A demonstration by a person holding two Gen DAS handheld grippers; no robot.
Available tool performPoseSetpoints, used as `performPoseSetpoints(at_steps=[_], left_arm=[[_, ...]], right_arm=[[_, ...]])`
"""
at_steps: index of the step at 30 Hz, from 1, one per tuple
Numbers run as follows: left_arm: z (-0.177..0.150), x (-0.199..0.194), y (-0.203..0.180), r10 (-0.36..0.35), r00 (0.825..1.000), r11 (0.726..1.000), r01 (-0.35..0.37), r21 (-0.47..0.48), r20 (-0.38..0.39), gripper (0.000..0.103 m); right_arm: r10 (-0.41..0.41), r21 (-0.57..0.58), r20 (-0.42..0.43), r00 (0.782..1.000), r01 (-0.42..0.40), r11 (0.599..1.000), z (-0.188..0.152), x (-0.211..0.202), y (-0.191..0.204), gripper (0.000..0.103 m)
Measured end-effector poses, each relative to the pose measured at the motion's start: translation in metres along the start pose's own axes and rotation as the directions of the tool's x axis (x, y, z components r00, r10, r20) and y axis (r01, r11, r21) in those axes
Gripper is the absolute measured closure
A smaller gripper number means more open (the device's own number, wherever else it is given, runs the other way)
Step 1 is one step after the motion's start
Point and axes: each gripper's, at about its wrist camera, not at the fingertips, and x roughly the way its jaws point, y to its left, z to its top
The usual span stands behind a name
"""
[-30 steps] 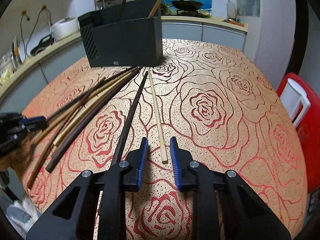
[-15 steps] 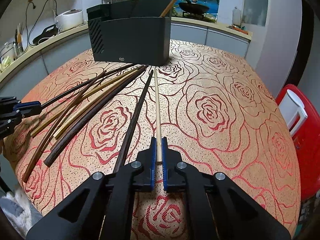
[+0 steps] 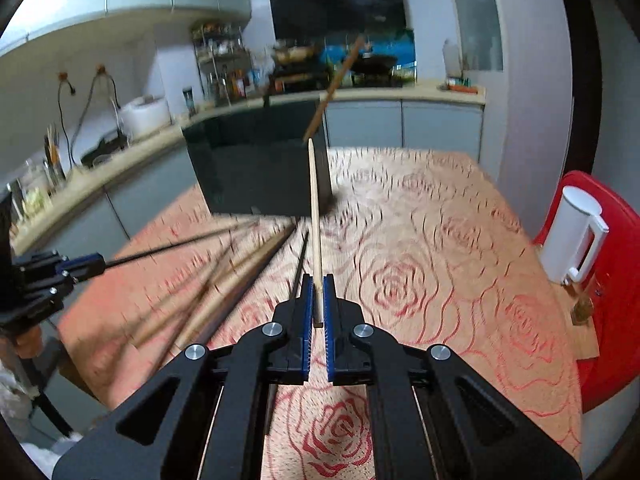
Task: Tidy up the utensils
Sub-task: 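Lift both held chopsticks upright and carry them toward the black holder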
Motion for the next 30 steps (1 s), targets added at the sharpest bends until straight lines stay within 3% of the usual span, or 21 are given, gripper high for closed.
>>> performPoseSetpoints(at_steps=[4, 8, 11, 20, 30], left_arm=[[0.015, -0.018, 0.002, -0.005, 0.999, 1.0, 0.005, 0.004, 0.041, 0.096], [0.024, -0.027, 0.004, 0.003, 0.998, 1.0, -0.004, 0.004, 0.063, 0.096], [0.027, -0.029, 0.006, 0.013, 0.998, 1.0, -0.014, 0.002, 0.065, 0.096], [0.031, -0.037, 0.007, 0.026, 0.995, 1.0, -0.026, 0.001, 0.091, 0.096], [0.033, -0.039, 0.009, 0.027, 0.995, 1.0, -0.026, -0.016, 0.1, 0.096]], right_arm=[[0.018, -0.004, 0.019, 1.0, -0.018, 1.0, 0.01, -0.012, 0.002, 0.097], [0.011, 0.007, -0.037, 0.999, -0.011, 1.0, 0.007, -0.006, 0.0, 0.097], [0.012, 0.022, -0.112, 0.994, -0.009, 1.0, -0.004, 0.011, -0.003, 0.097], [-0.043, -0.026, -0.215, 0.976, 0.038, 0.999, -0.049, 0.046, -0.006, 0.097], [-0.065, -0.037, -0.213, 0.975, 0.059, 0.998, -0.065, 0.046, -0.005, 0.097]])
